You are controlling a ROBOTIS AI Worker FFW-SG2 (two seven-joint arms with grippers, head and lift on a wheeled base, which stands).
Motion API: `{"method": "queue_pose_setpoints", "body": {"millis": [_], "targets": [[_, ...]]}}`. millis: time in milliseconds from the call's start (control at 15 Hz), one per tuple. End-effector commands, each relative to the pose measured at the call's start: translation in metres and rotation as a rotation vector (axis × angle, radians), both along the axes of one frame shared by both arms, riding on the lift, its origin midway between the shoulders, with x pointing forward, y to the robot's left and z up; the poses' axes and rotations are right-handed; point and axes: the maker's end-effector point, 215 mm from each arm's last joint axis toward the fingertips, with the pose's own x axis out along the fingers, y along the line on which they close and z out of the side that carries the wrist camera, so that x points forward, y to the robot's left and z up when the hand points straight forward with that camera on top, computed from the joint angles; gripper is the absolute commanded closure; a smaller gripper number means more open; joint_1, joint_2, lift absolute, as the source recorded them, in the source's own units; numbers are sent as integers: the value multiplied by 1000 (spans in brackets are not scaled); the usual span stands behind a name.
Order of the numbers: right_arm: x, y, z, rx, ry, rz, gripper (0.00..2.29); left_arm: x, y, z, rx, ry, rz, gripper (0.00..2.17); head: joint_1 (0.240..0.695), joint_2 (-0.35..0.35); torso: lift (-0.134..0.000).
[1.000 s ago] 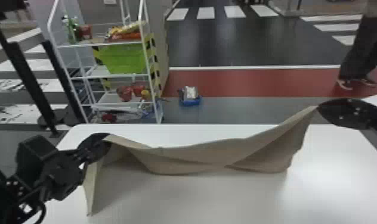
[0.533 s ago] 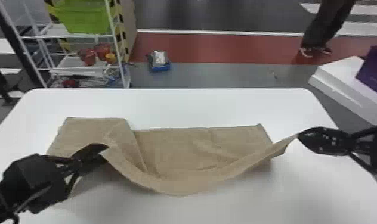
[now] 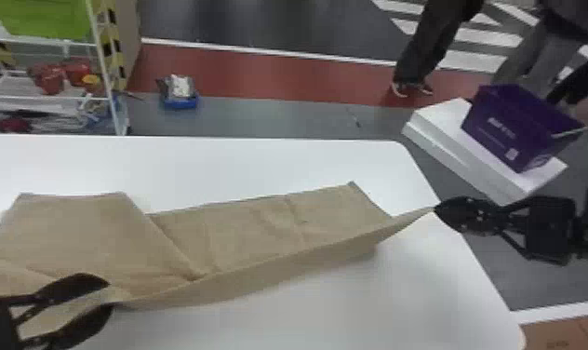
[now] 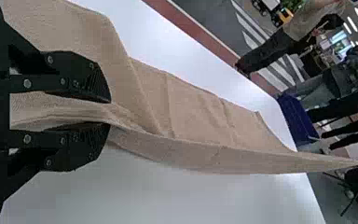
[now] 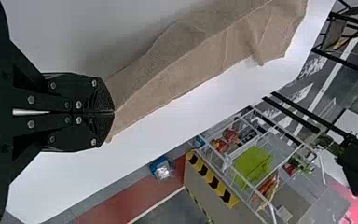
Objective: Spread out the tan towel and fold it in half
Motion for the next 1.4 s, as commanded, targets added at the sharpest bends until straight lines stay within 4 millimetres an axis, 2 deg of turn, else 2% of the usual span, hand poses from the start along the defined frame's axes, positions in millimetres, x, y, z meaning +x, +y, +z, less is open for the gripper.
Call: {"method": "queue_pose_setpoints", "body": {"millis": [0,200,400,533,600,667,733,1000,1067,1133,1333], "targets": [[-6,-13,-3,-28,3,-14,1504,4,8,-7,18,5,9,-1,695,-273,-134],[-11,-17,-9,-55,9,-13,1504,8,27,-8,38,7,36,-1,695,-280,-134],[-17,-14,-19,-86,14,2,1501,18,54,7,27,-24,85,2,695,-257,-134],[-31,-7,-34,-128,36,29,1487,26,67,15,15,-42,113,2,695,-233,-134],[-39,-6,-41,-134,53,28,1146,31,70,16,7,-48,121,2,695,-221,-134],[-43,-9,-43,-133,60,20,512,35,72,18,-3,-54,128,2,695,-199,-134],[-44,-19,-41,-139,59,-5,46,37,74,18,-6,-56,132,6,695,-192,-134],[-46,-58,-34,-201,56,-80,39,43,77,17,-22,-59,148,16,695,-210,-134],[-45,-62,-32,-158,66,-111,56,45,78,16,-25,-62,151,16,695,-232,-134],[-39,-73,-30,1,122,-221,63,48,82,17,-40,-67,162,16,695,-240,-134],[-26,-69,-30,443,304,-413,33,64,87,37,-101,-113,188,22,695,-254,-134]]}}
